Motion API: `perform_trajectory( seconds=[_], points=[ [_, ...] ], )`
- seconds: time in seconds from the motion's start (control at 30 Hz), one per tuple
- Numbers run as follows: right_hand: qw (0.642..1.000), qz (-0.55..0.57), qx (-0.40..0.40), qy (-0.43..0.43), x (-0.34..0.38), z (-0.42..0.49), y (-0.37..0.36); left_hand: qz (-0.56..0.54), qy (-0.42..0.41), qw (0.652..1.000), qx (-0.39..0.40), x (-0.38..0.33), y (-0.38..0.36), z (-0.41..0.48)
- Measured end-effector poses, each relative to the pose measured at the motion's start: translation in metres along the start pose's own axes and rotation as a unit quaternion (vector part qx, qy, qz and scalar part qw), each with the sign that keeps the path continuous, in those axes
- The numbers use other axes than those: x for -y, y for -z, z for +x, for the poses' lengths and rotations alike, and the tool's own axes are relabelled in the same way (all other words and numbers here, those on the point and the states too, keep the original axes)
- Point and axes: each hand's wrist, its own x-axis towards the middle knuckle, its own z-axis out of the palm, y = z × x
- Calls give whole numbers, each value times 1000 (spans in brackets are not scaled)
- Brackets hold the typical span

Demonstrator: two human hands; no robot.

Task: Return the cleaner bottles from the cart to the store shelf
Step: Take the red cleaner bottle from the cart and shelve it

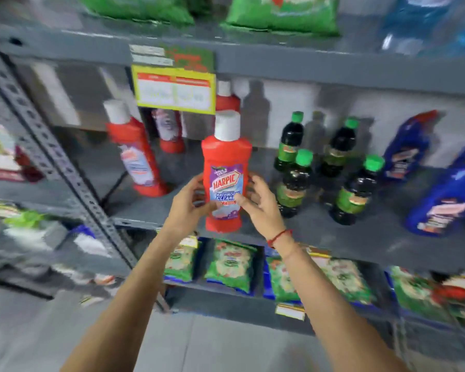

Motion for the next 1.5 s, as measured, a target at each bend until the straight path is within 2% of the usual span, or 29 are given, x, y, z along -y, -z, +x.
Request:
perform_trajectory(
  seconds=[0.23,0.53,0.67,0.73,0.83,0.9,0.93,1.03,1.5],
  points=[
    [1000,-24,5,-2,-32,45,-39,4,9,999,-32,39,27,33],
    [1000,-11,-18,-11,-52,54,-33,-22,10,1000,5,60,23,52],
    [999,-27,16,-40,-65,52,-36,-8,26,999,47,69,25,48],
    [996,-57,23,-60,-74,49,-38,9,28,1000,6,79,29,37],
    [995,-58,1,-82,-87,44,-42,12,21,976,-217,94,41,13],
    [994,-67,-26,-84,-92,42,-49,26,41,947,-319,101,53,10],
    [993,-76,-40,-83,-93,42,-53,41,67,942,-327,104,59,13],
    [989,-101,-79,-75,-96,42,-63,61,130,949,-280,110,69,32],
    [987,-122,-13,-101,-96,63,-57,106,163,931,-308,128,79,61]
  ],
)
